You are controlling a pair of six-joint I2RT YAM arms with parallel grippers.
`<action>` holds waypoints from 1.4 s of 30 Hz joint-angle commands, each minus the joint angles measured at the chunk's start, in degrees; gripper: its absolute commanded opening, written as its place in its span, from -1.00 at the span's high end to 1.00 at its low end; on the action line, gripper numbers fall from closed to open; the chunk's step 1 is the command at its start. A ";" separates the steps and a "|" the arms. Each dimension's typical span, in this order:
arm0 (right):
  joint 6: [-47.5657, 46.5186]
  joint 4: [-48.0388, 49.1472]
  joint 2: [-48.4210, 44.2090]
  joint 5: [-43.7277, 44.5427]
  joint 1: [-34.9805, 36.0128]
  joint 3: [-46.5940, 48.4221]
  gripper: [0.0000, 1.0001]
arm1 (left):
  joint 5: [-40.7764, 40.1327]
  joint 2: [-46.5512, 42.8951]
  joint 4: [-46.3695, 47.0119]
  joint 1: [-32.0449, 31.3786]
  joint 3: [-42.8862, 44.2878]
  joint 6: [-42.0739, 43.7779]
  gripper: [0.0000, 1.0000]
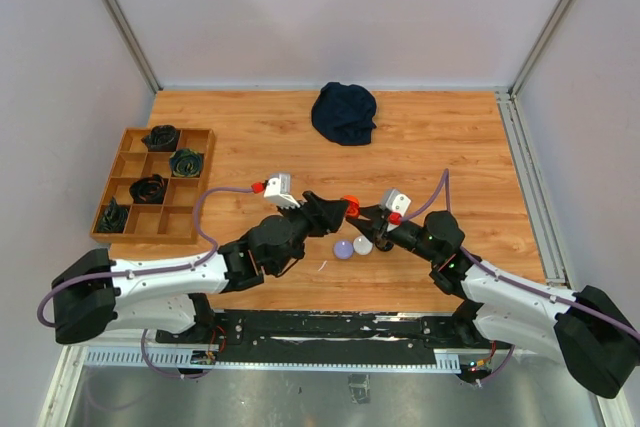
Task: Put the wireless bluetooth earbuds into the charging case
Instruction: Place the earbud in the charging case, then adjust the charging case at the center of the board.
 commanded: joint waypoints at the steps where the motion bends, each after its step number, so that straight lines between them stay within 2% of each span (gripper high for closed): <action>1: 1.20 2.59 -0.30 -0.42 -1.14 -0.32 0.78 | -0.70 -4.53 1.08 -0.47 -1.76 6.35 -0.36; 7: 3.24 3.80 0.82 -2.93 -2.39 -0.11 0.78 | 0.94 -9.08 0.97 -0.07 -3.21 16.42 -0.58; 10: 3.96 3.92 1.52 -4.47 -2.84 0.34 0.78 | 4.92 -10.91 -0.42 1.72 -3.04 20.26 -0.58; 19: 5.98 -0.20 1.19 -9.00 -3.61 2.57 0.77 | 28.80 -16.61 4.42 14.26 -8.60 22.87 -0.60; 24: 7.72 -1.86 2.01 -11.52 -4.11 4.29 0.77 | 41.41 -18.73 8.56 23.09 -12.27 20.81 -0.60; 31: 10.71 -1.77 2.86 -13.96 -5.25 6.81 0.77 | 58.50 -18.37 18.65 31.85 -16.28 18.97 -0.60; 42: 13.59 -1.27 2.66 -15.87 -5.42 10.53 0.77 | 71.49 -8.05 39.61 34.91 -17.09 17.10 -0.50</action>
